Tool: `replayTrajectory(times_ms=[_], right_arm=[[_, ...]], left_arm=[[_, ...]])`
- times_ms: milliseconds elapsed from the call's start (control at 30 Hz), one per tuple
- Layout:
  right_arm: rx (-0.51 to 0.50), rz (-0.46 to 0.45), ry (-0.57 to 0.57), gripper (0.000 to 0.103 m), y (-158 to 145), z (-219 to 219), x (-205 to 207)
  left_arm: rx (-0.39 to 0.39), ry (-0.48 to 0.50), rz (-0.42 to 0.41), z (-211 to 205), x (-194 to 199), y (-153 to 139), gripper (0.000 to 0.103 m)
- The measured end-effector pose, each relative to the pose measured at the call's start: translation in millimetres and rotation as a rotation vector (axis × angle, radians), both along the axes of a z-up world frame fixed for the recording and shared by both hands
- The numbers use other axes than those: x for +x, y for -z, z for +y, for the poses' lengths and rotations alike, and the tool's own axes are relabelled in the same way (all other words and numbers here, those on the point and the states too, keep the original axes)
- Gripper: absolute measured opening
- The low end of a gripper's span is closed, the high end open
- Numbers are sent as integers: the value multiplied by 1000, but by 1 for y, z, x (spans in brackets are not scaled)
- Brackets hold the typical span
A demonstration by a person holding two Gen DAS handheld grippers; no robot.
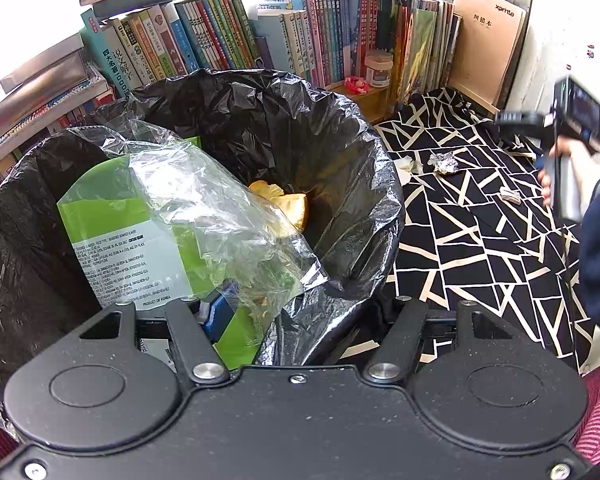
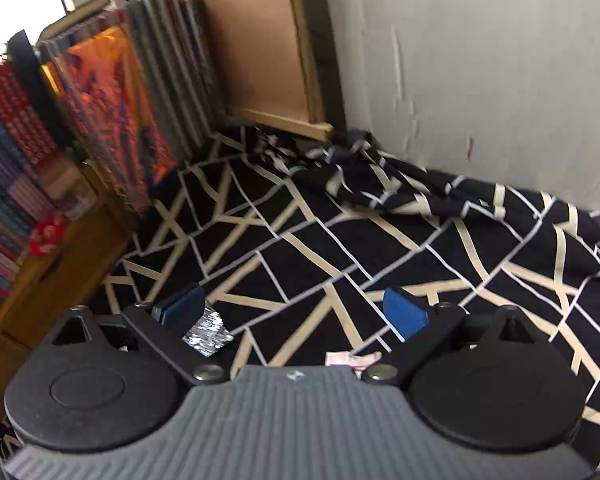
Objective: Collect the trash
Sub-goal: 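Move the right tool to the small white paper on the cloth, then close the right tool on the white paper and lift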
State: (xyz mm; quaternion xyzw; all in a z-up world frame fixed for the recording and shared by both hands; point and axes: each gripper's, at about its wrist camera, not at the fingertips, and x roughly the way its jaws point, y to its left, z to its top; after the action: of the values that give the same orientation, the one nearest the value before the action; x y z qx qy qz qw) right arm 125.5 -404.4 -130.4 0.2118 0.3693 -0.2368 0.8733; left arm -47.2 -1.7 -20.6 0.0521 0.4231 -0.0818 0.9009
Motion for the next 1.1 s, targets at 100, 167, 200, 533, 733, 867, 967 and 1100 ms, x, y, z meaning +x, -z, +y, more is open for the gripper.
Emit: replayTrajectory(times_ms=[100, 167, 200, 533, 733, 867, 967, 1100], right_arm=[[-18, 73, 9, 100, 23, -4, -1], [-27, 117, 6, 100, 33, -4, 0], [-27, 134, 4, 100, 38, -5, 1], [-3, 232, -14, 61, 63, -4, 5], [-14, 215, -35, 46, 56, 5, 6], [0, 182, -71, 46, 41, 21, 11], [24, 132, -126, 46, 19, 40, 16], [61, 66, -244, 46, -15, 78, 21]], left_arm=[[0, -2, 0, 0, 0, 0, 62], [2, -5, -3, 1, 1, 0, 62], [3, -7, -3, 0, 1, 0, 62], [8, -10, -5, -1, 0, 0, 63], [10, -10, -5, -1, 0, 0, 63], [9, -9, -6, -1, -1, 0, 63], [10, -9, -7, -1, -1, 0, 63], [13, -6, -11, -1, -2, 0, 63]])
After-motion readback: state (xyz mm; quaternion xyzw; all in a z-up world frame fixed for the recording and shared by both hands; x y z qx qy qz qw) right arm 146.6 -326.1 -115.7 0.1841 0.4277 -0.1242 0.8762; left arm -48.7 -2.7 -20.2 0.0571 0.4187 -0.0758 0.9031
